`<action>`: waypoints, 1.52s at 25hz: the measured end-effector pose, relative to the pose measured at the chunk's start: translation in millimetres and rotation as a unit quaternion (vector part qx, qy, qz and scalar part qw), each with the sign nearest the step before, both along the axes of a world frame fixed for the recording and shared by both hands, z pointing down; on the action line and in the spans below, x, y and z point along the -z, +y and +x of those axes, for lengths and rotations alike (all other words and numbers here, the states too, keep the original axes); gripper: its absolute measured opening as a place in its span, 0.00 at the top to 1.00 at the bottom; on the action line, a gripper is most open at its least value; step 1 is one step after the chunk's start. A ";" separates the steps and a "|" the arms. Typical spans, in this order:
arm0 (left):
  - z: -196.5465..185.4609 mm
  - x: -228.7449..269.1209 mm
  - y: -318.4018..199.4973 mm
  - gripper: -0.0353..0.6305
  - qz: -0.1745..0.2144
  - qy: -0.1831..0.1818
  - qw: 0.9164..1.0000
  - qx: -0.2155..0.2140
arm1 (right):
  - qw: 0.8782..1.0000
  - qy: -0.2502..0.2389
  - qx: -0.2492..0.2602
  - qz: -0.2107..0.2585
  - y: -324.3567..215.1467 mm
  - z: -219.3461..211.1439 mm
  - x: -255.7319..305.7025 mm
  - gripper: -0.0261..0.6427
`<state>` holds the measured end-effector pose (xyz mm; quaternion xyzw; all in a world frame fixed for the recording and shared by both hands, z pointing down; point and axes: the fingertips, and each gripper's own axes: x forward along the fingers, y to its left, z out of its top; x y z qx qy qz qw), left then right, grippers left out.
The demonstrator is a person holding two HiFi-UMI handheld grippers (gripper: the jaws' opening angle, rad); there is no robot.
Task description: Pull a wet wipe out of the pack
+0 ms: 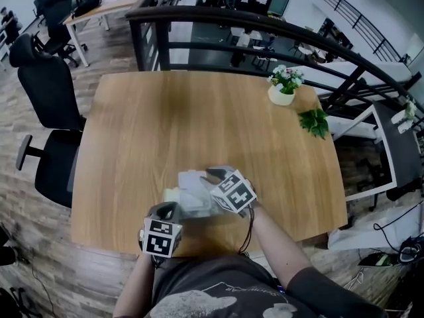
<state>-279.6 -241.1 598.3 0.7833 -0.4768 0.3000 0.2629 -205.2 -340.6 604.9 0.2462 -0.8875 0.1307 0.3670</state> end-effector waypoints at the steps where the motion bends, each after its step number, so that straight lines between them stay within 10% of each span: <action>1: -0.1 0.0 -0.1 0.93 0.000 0.000 1.000 0.002 | 1.000 -0.002 0.000 0.000 0.4 -0.6 0.4 0.78; 22: 69.0 33.9 15.1 0.92 0.077 -0.052 0.996 -0.005 | 0.996 -0.087 -0.018 0.016 67.7 72.9 39.1 0.78; 30: 82.0 28.7 0.2 0.71 0.093 -0.118 0.989 0.005 | 0.996 -0.085 -0.012 0.014 89.6 100.5 39.0 0.78; 38: 71.3 37.9 -6.6 0.85 0.110 -0.152 0.981 0.057 | 0.996 -0.084 -0.001 0.023 95.9 102.0 45.9 0.78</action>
